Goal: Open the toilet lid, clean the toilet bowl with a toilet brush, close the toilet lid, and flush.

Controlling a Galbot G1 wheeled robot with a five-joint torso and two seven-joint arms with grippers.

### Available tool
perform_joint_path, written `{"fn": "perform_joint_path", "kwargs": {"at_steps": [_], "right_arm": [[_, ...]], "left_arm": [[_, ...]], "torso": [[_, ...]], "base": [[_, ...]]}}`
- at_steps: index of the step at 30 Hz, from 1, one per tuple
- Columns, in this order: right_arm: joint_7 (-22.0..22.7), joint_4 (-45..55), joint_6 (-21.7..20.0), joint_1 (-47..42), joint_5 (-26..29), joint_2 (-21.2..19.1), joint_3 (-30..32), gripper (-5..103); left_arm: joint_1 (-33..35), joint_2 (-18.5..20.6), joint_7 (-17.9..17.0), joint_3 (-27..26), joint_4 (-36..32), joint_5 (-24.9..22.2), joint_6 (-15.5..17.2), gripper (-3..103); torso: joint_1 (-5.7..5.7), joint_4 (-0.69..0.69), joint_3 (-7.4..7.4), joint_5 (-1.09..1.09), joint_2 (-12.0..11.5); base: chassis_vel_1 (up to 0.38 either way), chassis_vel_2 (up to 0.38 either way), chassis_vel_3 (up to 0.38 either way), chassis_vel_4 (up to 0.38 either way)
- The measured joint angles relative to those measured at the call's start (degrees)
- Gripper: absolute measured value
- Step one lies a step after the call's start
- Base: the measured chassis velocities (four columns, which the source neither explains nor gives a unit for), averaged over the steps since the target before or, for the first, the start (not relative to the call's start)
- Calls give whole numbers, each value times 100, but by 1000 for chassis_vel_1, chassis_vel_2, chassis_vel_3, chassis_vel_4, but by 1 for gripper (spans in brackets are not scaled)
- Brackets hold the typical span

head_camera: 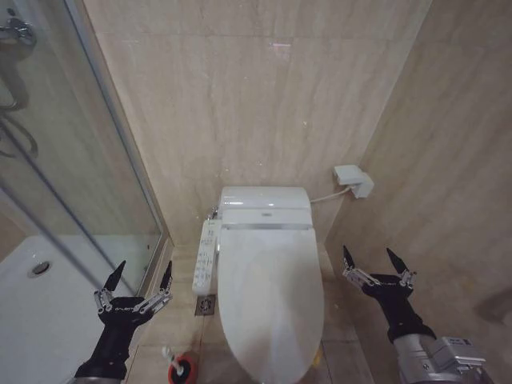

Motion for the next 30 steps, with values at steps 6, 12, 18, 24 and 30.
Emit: {"fn": "perform_joint_path", "kwargs": {"at_steps": [6,12,18,24,30], "right_arm": [[0,0,0,0,0,0,0,100],[0,0,0,0,0,0,0,100],[0,0,0,0,0,0,0,100],[0,0,0,0,0,0,0,100],[0,0,0,0,0,0,0,100]], "left_arm": [[0,0,0,0,0,0,0,100],[0,-1,0,0,0,0,0,100],[0,0,1,0,0,0,0,100],[0,0,0,0,0,0,0,100],[0,0,1,0,-1,-1,0,100]], "torso": [[2,0,1,3,0],[1,0,1,2,0],[2,-1,1,1,-1],[3,-1,1,1,-1],[3,-1,1,2,-1]], "base": [[192,-196,-191,197],[175,-185,-178,176],[123,-127,-134,120],[95,-107,-99,112],[102,-123,-111,112]]}}
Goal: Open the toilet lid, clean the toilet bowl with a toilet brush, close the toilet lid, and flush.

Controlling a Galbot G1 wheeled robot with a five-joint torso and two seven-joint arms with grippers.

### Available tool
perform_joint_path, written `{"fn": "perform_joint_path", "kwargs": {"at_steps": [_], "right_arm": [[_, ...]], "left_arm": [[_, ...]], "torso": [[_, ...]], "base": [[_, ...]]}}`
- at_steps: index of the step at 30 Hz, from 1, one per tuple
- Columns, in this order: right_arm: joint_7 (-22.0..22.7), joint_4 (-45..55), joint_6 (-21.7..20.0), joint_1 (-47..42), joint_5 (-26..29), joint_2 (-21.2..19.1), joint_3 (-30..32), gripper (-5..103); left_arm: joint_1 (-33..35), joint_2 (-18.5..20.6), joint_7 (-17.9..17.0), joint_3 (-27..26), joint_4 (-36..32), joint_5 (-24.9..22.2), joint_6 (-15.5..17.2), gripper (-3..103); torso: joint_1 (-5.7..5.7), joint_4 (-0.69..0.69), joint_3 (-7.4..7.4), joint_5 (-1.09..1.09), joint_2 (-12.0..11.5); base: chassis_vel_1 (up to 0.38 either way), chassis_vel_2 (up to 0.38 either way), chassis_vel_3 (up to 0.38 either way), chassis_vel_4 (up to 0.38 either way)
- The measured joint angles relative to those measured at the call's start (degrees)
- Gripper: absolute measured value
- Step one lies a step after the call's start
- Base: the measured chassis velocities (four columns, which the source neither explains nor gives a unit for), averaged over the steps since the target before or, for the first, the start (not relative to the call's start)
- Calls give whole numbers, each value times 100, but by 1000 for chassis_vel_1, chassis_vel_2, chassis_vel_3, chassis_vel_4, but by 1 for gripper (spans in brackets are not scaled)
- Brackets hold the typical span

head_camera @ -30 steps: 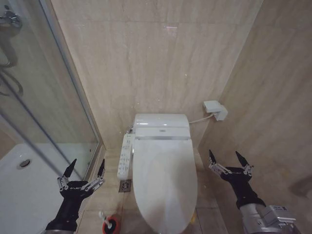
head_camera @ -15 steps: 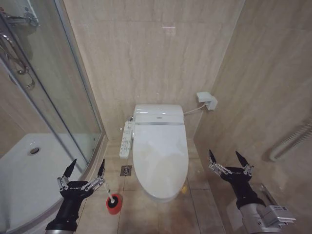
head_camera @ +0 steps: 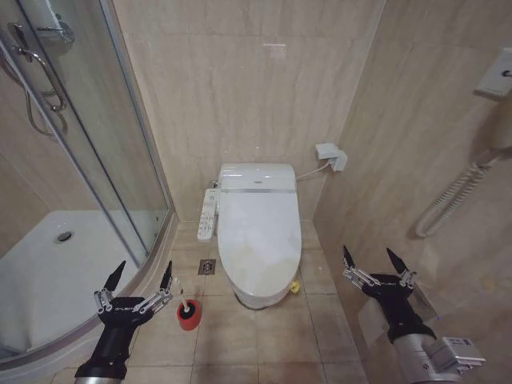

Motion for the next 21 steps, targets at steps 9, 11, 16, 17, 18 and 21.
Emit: {"fn": "perform_joint_path", "kwargs": {"at_steps": [9,11,16,17,18,21], "right_arm": [[0,0,0,0,0,0,0,100],[0,0,0,0,0,0,0,100],[0,0,0,0,0,0,0,100],[0,0,0,0,0,0,0,100],[0,0,0,0,0,0,0,100],[0,0,0,0,0,0,0,100]], "left_arm": [[0,0,0,0,0,0,0,100],[0,0,0,0,0,0,0,100],[0,0,0,0,0,0,0,100],[0,0,0,0,-1,0,0,100],[0,0,0,0,-1,0,0,100],[0,0,0,0,-1,0,0,100]], "torso": [[0,1,0,0,0],[-1,1,0,0,0],[0,0,0,0,0],[0,-1,0,0,0],[0,-1,0,0,0],[0,1,0,0,0]], "base": [[139,-103,-142,107],[147,-83,-137,91],[126,-89,-152,86],[109,-103,-142,88],[109,-103,-142,88],[137,-94,-127,116]]}}
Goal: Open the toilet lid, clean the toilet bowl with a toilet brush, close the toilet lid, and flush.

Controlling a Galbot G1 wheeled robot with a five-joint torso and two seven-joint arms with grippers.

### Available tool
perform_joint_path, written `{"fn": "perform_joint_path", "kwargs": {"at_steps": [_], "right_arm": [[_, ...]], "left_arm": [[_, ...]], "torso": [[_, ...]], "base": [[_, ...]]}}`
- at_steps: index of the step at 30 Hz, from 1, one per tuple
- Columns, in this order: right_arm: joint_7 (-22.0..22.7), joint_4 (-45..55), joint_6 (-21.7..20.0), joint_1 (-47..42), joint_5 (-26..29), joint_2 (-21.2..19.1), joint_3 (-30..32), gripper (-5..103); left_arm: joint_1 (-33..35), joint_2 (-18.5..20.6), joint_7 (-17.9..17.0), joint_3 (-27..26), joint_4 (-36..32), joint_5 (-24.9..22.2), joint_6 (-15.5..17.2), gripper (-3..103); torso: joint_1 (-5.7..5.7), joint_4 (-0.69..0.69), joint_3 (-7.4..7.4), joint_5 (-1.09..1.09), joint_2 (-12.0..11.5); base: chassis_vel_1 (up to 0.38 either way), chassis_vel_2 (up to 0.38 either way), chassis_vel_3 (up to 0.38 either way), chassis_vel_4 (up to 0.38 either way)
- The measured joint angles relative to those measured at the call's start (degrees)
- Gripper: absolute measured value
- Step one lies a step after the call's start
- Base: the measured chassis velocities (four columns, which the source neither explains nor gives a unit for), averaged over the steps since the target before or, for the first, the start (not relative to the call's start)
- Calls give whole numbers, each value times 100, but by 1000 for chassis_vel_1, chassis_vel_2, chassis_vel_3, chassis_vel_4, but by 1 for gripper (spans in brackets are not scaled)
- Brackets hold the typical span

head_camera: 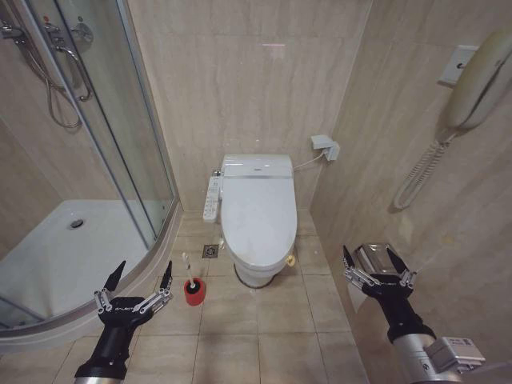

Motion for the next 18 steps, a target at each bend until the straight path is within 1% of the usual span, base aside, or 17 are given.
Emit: {"fn": "perform_joint_path", "kwargs": {"at_steps": [11,13,18], "right_arm": [[0,0,0,0,0,0,0,100],[0,0,0,0,0,0,0,100],[0,0,0,0,0,0,0,100]], "left_arm": [[0,0,0,0,0,0,0,100],[0,0,0,0,0,0,0,100],[0,0,0,0,0,0,0,100]], "torso": [[-2,-2,-1,1,1],[-4,-2,-2,-2,1],[-2,0,-1,-1,1]], "base": [[169,-91,-164,108],[133,-70,-119,78],[36,-16,-32,25]]}}
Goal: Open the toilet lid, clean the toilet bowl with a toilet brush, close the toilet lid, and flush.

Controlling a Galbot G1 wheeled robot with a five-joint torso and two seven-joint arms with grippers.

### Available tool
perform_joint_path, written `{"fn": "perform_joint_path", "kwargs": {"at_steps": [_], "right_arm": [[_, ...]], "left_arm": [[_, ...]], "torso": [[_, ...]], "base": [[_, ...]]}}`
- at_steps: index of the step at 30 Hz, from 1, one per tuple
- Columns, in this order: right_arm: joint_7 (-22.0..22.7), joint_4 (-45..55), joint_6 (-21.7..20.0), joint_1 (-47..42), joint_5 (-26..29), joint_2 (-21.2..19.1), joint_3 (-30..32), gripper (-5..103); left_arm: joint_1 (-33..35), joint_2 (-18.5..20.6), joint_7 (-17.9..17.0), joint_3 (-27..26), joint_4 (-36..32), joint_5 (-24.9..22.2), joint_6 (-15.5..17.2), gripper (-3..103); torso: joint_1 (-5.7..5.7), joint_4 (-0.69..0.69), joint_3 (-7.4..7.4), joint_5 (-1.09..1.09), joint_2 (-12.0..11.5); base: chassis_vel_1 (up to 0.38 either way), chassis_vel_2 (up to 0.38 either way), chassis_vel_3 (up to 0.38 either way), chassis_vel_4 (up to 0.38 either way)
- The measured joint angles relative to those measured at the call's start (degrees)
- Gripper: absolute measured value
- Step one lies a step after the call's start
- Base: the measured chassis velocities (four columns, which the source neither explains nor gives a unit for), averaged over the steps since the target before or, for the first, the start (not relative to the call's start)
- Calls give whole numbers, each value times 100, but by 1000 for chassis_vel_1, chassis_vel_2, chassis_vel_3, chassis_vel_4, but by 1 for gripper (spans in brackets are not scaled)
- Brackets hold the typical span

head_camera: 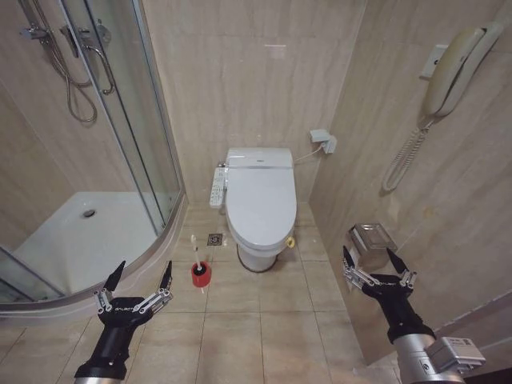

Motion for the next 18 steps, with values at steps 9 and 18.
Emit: {"fn": "perform_joint_path", "kwargs": {"at_steps": [9,18], "right_arm": [[0,0,0,1,0,0,0,100],[0,0,0,1,0,0,0,100]], "left_arm": [[0,0,0,0,0,0,0,100],[0,0,0,0,0,0,0,100]], "torso": [[4,-1,2,1,-2],[2,-1,0,1,-1]], "base": [[-31,8,29,-6],[0,0,0,0]]}}
